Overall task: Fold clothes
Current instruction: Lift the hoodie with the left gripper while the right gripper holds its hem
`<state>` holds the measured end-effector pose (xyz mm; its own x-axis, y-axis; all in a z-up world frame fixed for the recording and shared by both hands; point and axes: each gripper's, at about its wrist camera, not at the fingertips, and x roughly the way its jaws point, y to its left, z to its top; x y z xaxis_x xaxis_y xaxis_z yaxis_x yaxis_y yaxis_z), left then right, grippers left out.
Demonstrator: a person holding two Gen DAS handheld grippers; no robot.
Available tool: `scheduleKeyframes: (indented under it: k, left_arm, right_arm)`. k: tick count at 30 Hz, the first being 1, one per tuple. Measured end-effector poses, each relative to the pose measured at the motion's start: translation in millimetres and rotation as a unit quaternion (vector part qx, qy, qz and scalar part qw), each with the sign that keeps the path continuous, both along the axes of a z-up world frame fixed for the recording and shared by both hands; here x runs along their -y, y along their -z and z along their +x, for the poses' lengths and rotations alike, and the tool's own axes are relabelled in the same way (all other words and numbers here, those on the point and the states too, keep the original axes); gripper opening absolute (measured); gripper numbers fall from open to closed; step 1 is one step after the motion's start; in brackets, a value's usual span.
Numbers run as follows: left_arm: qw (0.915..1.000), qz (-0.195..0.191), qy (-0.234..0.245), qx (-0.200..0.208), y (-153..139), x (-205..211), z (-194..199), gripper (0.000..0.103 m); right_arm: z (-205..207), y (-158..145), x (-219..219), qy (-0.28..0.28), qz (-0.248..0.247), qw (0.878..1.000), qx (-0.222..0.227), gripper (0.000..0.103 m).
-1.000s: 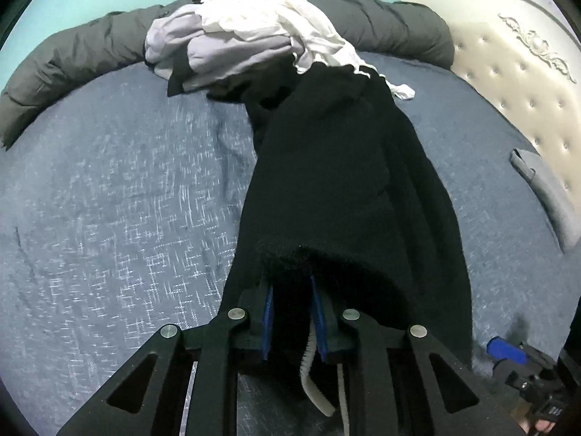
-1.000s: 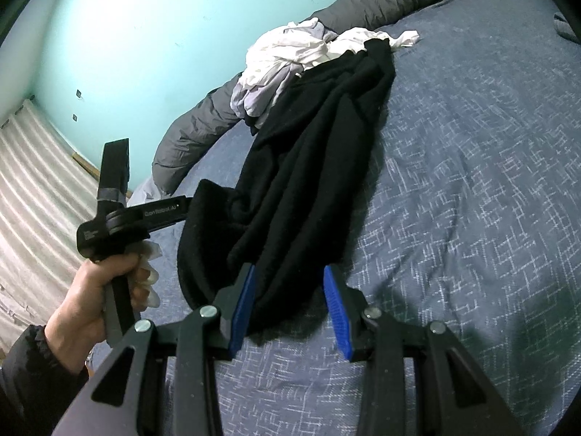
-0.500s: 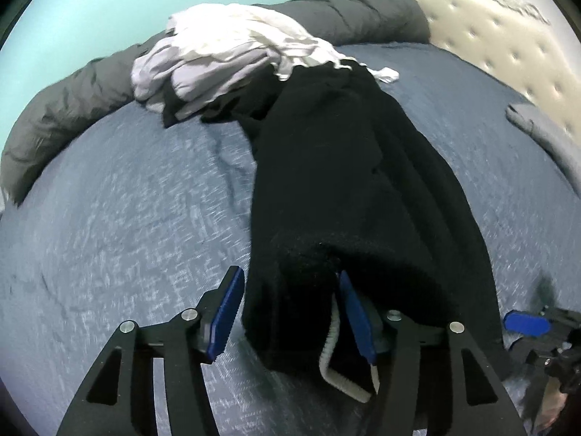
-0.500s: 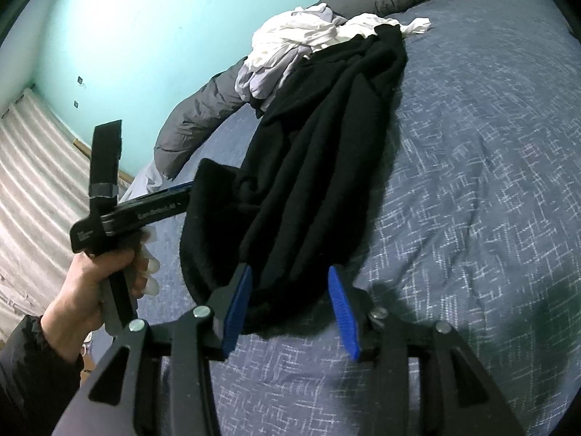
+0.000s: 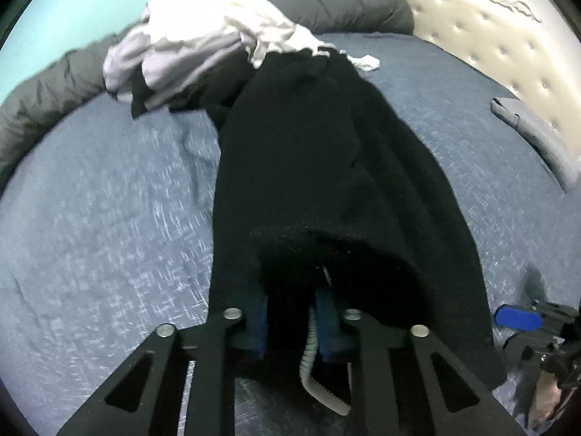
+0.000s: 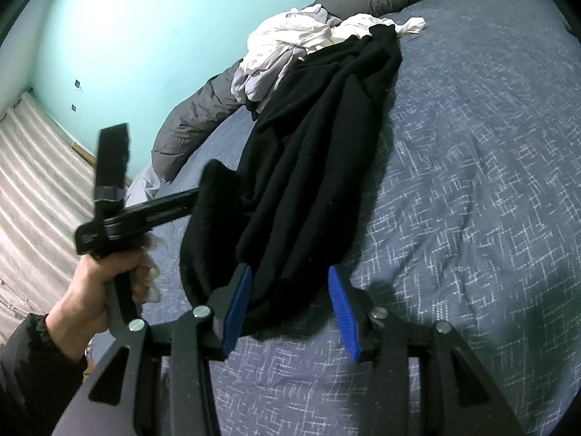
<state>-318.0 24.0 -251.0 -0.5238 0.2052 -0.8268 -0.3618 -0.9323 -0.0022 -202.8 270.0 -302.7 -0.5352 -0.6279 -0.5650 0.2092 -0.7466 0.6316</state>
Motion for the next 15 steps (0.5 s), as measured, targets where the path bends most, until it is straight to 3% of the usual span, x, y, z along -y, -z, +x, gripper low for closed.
scheduleKeyframes:
  k: [4, 9, 11, 13, 15]
  left_arm:
    - [0.9993, 0.025, -0.017, -0.021, -31, 9, 14, 0.012]
    - [0.9983, 0.026, -0.029, -0.044, -76, 18, 37, 0.011]
    - [0.9977, 0.033, -0.035, -0.047, -88, 23, 44, 0.01]
    - [0.9971, 0.043, -0.041, -0.047, -97, 27, 49, 0.01]
    - [0.997, 0.046, -0.043, -0.045, -98, 28, 53, 0.01]
  right_arm:
    - [4, -5, 0, 0.006, 0.015, 1.0, -0.011, 0.045]
    - [23, -14, 5, -0.002, 0.008, 1.0, -0.011, 0.045]
    - [34, -19, 12, -0.014, 0.009, 1.0, -0.015, 0.049]
    - [40, -25, 20, -0.022, 0.018, 0.999, -0.022, 0.062]
    - [40, -34, 34, -0.033, 0.044, 0.998, -0.04, 0.063]
